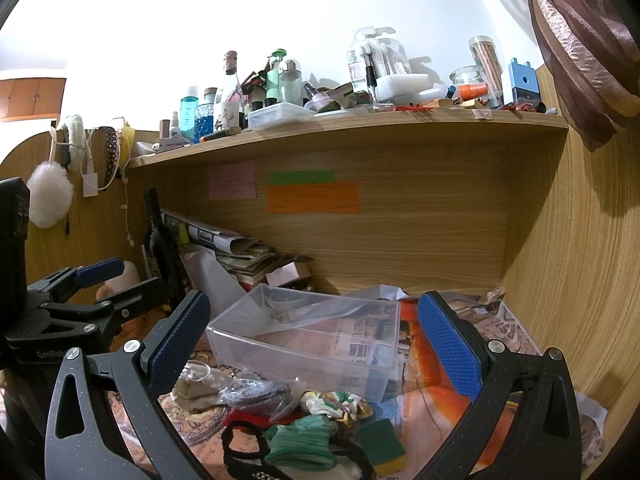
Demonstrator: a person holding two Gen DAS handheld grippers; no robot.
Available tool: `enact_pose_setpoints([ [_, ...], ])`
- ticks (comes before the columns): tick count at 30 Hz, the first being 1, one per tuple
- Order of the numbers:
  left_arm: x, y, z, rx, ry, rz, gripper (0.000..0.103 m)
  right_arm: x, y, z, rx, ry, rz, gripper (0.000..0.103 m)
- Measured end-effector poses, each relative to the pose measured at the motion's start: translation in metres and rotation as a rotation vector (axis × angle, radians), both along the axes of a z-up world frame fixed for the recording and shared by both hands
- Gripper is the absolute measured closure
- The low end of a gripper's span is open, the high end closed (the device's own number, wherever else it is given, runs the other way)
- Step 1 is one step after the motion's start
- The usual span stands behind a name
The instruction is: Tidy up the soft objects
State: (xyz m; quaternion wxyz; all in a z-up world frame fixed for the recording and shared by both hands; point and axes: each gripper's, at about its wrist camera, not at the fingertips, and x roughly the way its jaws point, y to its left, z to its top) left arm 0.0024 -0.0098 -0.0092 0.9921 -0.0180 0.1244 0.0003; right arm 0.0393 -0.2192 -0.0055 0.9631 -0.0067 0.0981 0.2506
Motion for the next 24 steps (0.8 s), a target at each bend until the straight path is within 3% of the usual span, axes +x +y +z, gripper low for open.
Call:
enact_pose_setpoints([
  [11,0.006,0.003,-0.008,-0.003,0.035,0.005,0.000,0.008,-0.001,-0.007,-0.008,0.026,-0.014,0.000],
  [24,0.035,0.032,-0.068,-0.024,0.256,0.044,0.000,0.046,-0.032,-0.056,-0.089,0.199,-0.118,0.001],
])
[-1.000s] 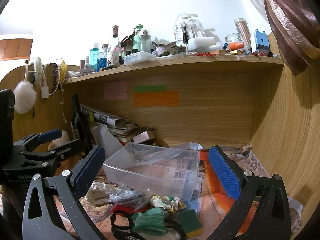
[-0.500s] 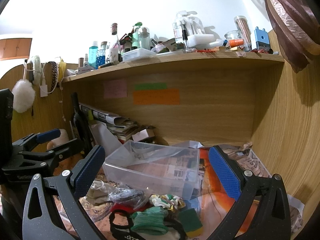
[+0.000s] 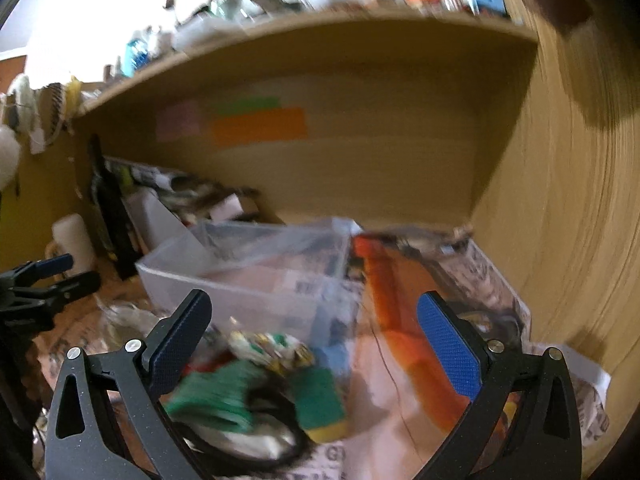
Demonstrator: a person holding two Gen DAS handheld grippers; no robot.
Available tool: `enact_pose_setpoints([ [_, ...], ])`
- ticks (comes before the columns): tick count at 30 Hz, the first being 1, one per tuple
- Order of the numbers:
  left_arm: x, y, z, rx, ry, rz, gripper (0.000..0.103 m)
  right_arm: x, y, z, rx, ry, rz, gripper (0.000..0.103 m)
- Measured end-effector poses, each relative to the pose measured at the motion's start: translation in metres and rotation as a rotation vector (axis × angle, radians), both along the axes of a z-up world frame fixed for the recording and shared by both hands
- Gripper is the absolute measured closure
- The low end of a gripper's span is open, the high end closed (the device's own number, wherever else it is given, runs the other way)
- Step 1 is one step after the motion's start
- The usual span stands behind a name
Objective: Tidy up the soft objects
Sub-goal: 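Grasp the white cloth pouch with the left tool while the right tool grasps the green-yellow sponge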
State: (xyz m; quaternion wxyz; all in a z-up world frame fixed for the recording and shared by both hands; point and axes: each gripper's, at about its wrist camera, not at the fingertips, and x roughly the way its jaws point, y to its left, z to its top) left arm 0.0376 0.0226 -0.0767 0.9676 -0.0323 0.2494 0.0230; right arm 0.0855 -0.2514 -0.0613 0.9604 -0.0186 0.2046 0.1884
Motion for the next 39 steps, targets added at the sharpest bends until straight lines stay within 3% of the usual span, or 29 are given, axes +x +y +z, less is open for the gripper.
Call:
enact_pose_setpoints([
  [5,0.010,0.011,-0.033,-0.006,0.098,0.030,0.000,0.011,-0.013,-0.020,-0.034,0.072,-0.035,0.004],
  [12,0.022,0.028,-0.062,-0.085,0.187,0.051,0.000,0.023,-0.026,-0.051,-0.036,0.195,-0.048,0.013],
  [14,0.026,0.027,-0.068,-0.091,0.204,0.044,0.008,0.027,-0.029,-0.059,-0.036,0.232,-0.047,0.017],
  [16,0.031,0.026,-0.072,-0.097,0.229,0.031,0.025,0.030,-0.028,-0.066,-0.030,0.264,-0.040,0.020],
  [18,0.033,0.024,-0.076,-0.099,0.239,0.032,0.029,0.031,-0.028,-0.071,-0.010,0.292,-0.019,0.022],
  [22,0.031,0.024,-0.077,-0.105,0.224,0.032,0.042,0.027,-0.023,-0.073,0.005,0.298,0.025,0.025],
  [28,0.021,0.027,-0.071,-0.112,0.199,0.023,0.063,0.028,-0.006,-0.079,-0.049,0.315,0.078,0.038],
  [29,0.019,0.027,-0.070,-0.112,0.194,0.023,0.064,0.028,-0.006,-0.080,-0.049,0.313,0.075,0.042],
  [32,0.013,0.028,-0.063,-0.107,0.171,0.027,0.066,0.031,-0.010,-0.079,-0.016,0.336,0.080,0.067],
  [39,-0.001,0.026,-0.034,-0.078,0.078,0.035,0.066,0.028,-0.011,-0.073,0.003,0.322,0.068,0.069],
])
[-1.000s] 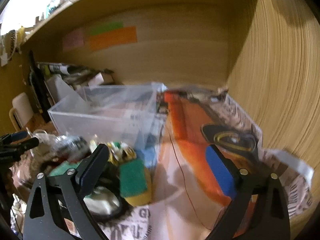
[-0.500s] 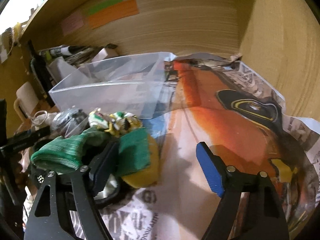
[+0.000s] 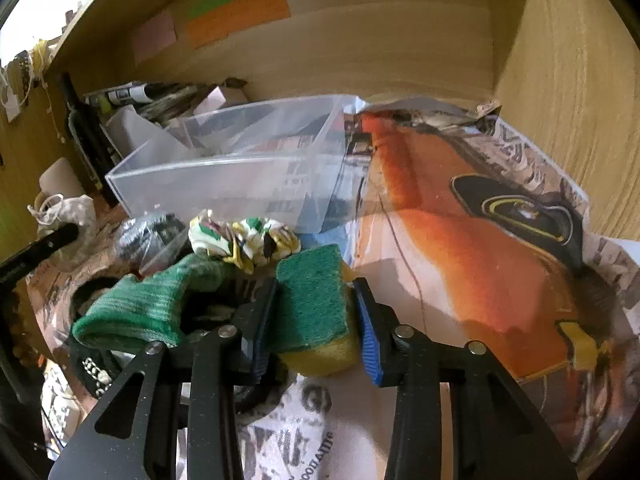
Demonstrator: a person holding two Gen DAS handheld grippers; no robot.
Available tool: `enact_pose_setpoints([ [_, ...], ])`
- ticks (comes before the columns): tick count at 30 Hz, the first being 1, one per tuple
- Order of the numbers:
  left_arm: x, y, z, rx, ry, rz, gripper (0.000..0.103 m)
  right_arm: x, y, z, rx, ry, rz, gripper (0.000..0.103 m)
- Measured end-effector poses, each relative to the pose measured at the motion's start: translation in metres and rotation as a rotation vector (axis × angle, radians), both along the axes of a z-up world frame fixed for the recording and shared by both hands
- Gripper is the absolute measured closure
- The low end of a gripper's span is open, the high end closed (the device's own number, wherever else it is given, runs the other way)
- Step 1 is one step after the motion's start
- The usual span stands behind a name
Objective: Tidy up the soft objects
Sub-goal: 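Grasp the white cloth pouch with the left tool while the right tool grasps the green-yellow sponge, then carry the pouch and sponge into the clear box while both tools open to release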
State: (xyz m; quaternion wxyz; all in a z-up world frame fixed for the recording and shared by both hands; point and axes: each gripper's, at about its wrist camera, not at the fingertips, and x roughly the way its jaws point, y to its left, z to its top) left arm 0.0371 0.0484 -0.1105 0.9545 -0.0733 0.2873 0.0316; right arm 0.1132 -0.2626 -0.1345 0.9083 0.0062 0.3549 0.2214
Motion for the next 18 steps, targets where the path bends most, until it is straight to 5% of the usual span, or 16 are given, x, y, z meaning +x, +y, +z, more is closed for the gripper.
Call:
enact_pose_setpoints([
  [13,0.023,-0.015,0.065,0.056,-0.167,-0.020,0.066,-0.003,0.005,0.076,0.071,-0.256,0.012,0.069],
  [18,0.048,-0.023,0.078,0.038,-0.162,-0.045,0.066,0.011,0.019,0.096,0.101,-0.319,0.050,0.069],
])
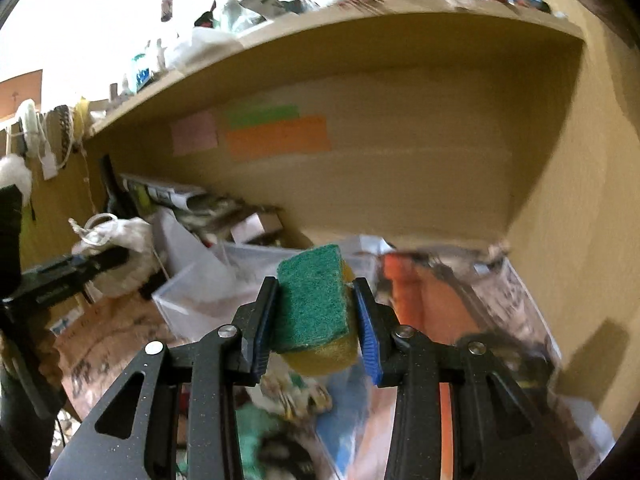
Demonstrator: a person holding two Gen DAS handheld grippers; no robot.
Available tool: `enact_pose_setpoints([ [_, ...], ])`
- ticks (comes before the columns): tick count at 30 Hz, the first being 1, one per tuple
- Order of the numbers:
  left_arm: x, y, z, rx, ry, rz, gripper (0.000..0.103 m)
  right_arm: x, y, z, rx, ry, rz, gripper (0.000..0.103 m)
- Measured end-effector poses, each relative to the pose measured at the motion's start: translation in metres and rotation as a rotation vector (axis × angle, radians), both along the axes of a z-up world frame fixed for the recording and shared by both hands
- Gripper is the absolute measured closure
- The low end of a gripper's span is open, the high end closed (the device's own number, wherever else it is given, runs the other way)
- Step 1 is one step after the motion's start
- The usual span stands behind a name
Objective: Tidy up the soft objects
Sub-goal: 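Carry the pouch and sponge into the clear box while both tools open to release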
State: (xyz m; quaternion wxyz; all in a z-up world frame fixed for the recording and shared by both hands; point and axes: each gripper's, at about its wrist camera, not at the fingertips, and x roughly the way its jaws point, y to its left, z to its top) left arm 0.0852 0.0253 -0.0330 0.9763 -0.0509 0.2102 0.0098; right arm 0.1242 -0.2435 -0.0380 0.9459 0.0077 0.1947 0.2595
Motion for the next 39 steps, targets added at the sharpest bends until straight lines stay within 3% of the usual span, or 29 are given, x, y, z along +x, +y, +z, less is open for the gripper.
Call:
enact_pose_setpoints([
  [7,0.041,-0.010,-0.004,-0.005,0.059,-0.017,0.066,0.032,0.030,0.000,-0.001,0.018,0.073,0.069],
  [11,0.075,-0.013,-0.016,-0.001,0.144,-0.033,0.066,0.053,0.047,-0.006,-0.036,0.048,0.090,0.069],
  [18,0.127,-0.020,-0.051,0.027,0.297,-0.074,0.066,0.094,0.068,-0.036,-0.119,0.156,0.087,0.069],
  [24,0.150,-0.026,-0.073,0.062,0.369,-0.102,0.066,0.111,0.074,-0.060,-0.184,0.239,0.090,0.068],
  [29,0.156,-0.030,-0.079,0.078,0.378,-0.106,0.056,0.113,0.076,-0.064,-0.211,0.244,0.084,0.066],
  [32,0.154,-0.033,-0.078,0.097,0.370,-0.106,0.050,0.114,0.079,-0.065,-0.218,0.244,0.078,0.053],
  [34,0.150,-0.031,-0.076,0.100,0.351,-0.098,0.041,0.114,0.078,-0.064,-0.217,0.234,0.071,0.049],
  [39,0.132,-0.026,-0.057,0.082,0.290,-0.095,0.035,0.104,0.072,-0.049,-0.197,0.186,0.067,0.037],
])
